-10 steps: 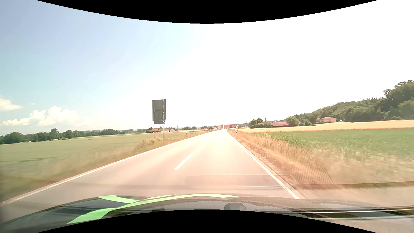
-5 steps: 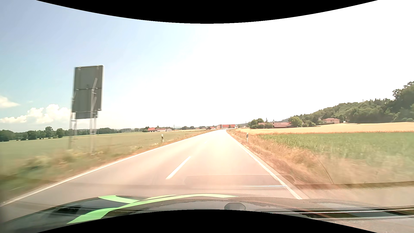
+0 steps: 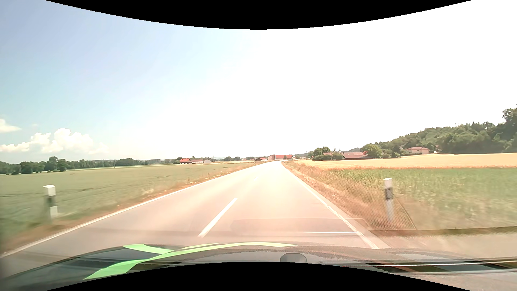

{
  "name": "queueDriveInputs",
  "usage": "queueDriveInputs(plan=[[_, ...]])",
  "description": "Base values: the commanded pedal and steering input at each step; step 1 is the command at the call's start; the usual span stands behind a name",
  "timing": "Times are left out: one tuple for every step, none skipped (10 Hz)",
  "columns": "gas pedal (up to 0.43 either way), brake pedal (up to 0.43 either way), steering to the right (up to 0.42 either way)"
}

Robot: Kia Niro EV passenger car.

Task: Follow the waypoints while adhering to traffic rules and regulations

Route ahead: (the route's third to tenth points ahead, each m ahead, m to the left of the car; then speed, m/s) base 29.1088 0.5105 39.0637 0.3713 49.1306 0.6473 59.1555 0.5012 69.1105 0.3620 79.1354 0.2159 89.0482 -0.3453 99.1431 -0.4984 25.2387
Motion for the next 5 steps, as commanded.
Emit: queueDriveInputs(plan=[[0.268, 0.000, 0.003], [0.268, 0.000, 0.003], [0.260, 0.000, 0.002], [0.240, 0.000, 0.002], [0.240, 0.000, 0.000]])
